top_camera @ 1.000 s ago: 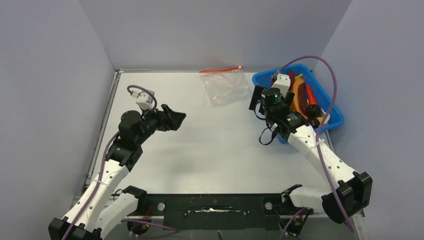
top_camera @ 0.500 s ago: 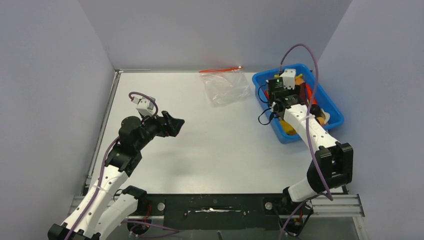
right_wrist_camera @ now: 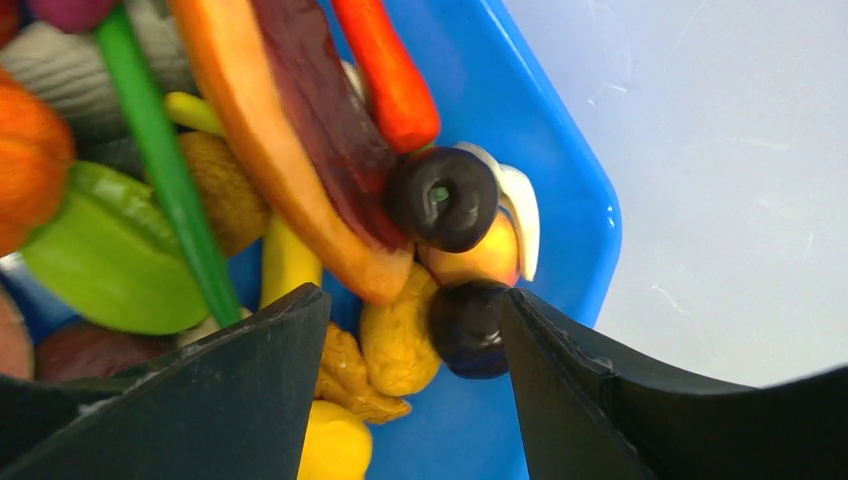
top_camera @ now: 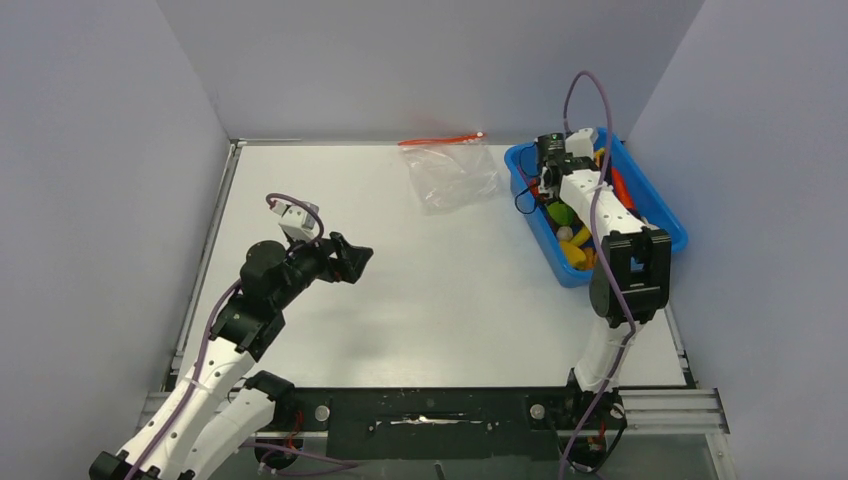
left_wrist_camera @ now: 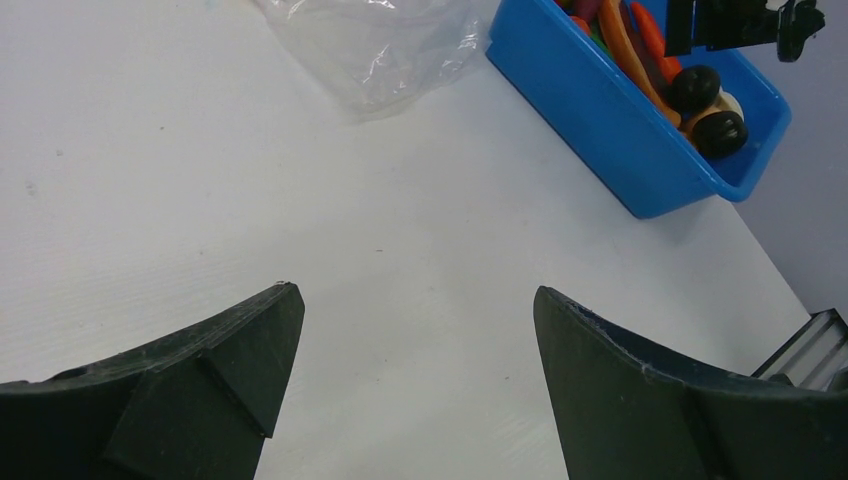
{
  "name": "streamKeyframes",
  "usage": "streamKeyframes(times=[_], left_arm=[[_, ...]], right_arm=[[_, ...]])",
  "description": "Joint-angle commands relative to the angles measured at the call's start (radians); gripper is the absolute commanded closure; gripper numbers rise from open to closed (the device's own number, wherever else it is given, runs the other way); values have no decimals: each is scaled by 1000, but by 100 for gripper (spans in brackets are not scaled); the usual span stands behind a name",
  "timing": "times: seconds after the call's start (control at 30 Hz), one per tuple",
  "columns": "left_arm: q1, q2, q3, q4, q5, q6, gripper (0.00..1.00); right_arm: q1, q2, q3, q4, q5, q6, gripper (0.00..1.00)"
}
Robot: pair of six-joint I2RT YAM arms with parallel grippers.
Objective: Place the food in the zip-top bag and seal the zipper
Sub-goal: Move the zipper food storage bag to the center of the board.
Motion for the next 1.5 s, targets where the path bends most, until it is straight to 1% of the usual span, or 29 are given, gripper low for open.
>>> streamKeyframes(times=[0.0, 0.1, 0.2, 0.37, 0.53, 0.6, 0.67, 0.7, 0.73, 0.8, 0.83, 0.9, 1.0, 1.17, 1.27, 1.47], left_arm=[[-9, -27, -13, 35, -26, 33, 14], [-9, -29, -16, 30, -32, 34, 14], [-7, -26, -17, 30, -40, 40, 14], [-1, -25, -14, 11, -75, 54, 14], [0, -40, -15, -1, -104, 58, 14], [1, -47, -13, -5, -126, 59, 14], [4, -55, -12, -8, -143, 60, 14], [6, -60, -11, -10, -146, 62, 14], [8, -66, -11, -10, -148, 63, 14], [11, -74, -11, -10, -148, 65, 14], [12, -79, -12, -10, -148, 66, 14], [14, -86, -12, -10, -147, 71, 14], [17, -92, -8, -16, -149, 75, 14], [20, -114, -10, -13, -144, 79, 14], [22, -122, -13, -9, -140, 79, 14], [28, -128, -13, -6, -125, 79, 14]], right_arm=[[-88, -34, -3, 29, 0, -23, 35], [-107, -48, -43, 84, -62, -41, 34], [-100, -69, -69, 140, -181, -71, 34], [-33, -95, -42, 191, -295, -95, 35], [59, -115, -28, 286, -407, -107, 34], [85, -96, 12, 273, -440, -31, 34], [100, -77, 51, 255, -507, 94, 35], [102, -69, 63, 250, -542, 176, 35], [103, -62, 67, 250, -580, 297, 34], [106, -45, 72, 246, -612, 484, 32], [111, -39, 68, 255, -626, 561, 31], [127, -36, 37, 325, -662, 662, 30], [161, -15, 24, 402, -638, 786, 30], [198, 82, 69, 425, -664, 962, 29], [222, 144, 89, 464, -678, 1010, 31], [248, 252, 182, 439, -676, 1079, 32]])
